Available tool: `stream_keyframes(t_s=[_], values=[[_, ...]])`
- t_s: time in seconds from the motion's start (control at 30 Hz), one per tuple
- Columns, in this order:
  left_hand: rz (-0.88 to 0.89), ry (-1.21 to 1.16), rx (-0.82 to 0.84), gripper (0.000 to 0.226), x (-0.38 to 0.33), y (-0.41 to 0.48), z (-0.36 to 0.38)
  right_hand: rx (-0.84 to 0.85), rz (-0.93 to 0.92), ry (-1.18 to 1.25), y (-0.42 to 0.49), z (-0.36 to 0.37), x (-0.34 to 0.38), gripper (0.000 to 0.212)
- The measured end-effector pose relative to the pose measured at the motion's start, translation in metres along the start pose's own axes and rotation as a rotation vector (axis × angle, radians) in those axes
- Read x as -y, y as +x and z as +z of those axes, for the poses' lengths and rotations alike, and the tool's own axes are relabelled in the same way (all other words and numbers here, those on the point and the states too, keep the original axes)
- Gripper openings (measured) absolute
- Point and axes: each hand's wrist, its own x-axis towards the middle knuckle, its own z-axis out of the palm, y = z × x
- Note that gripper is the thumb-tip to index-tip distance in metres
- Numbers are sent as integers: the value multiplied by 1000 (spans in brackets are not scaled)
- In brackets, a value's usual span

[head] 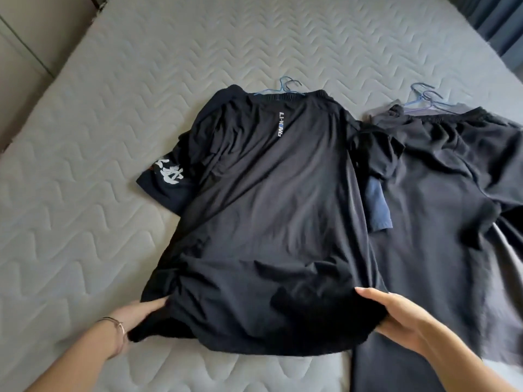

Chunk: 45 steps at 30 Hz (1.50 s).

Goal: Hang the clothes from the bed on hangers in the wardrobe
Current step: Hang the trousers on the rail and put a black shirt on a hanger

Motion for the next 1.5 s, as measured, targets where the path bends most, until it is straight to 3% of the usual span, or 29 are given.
stream_keyframes(t_s=[0.1, 0.23, 0.33, 0.4, 0.5, 0.53, 0.67, 0.77, 0.83, 0.87, 0.9, 0.97, 1.03, 1.1, 1.17, 1.27, 1.37, 1.5], values=[[-6, -67, -48, 44, 28, 13, 4, -103, -4, 80, 11, 8, -38, 63], [15, -275, -73, 47, 36, 26, 0, -123, -8, -121, 0, 21, -70, 9], [-1, -556, 20, 49, 35, 10, -18, -188, -37, -120, -16, 23, -90, 9], [68, -733, -85, 53, 36, 3, -34, -234, -79, 105, -22, 20, -101, 9], [128, -660, -121, 52, 46, -4, -49, -299, -162, 471, -32, 19, -109, 12], [104, -758, -85, 50, 46, -5, -48, -321, -182, 551, -34, 21, -110, 11], [223, -508, -147, 41, 49, -4, -51, -337, -201, 687, -28, 33, -117, 15], [214, -502, -52, 25, 46, -8, -48, -275, -222, 740, -29, 40, -116, 4], [206, -493, 101, 16, 43, -16, -57, -156, -310, 802, -33, 37, -113, 58], [188, -533, 180, 14, 42, -18, -66, -117, -347, 825, -37, 36, -111, 76], [158, -582, 238, 18, 39, -21, -74, -127, -370, 808, -42, 35, -109, 78], [131, -601, 264, 14, 44, -21, -87, -225, -301, 744, -45, 32, -113, 52], [112, -499, 189, 5, 57, -17, -88, -443, -184, 641, -42, 33, -119, 27], [106, -331, 77, 8, 70, -6, -82, -620, -154, 559, -34, 27, -127, 29], [119, -238, -38, 5, 76, 2, -75, -691, -178, 505, -30, 29, -132, 38], [181, -34, -153, 25, 84, 20, -66, -793, -177, 501, -24, 32, -144, 44], [185, 155, -114, 17, 90, 26, -54, -809, -116, 468, -18, 35, -154, 45], [197, 216, -84, 19, 104, 38, -42, -680, -80, 391, -11, 30, -170, 40]])
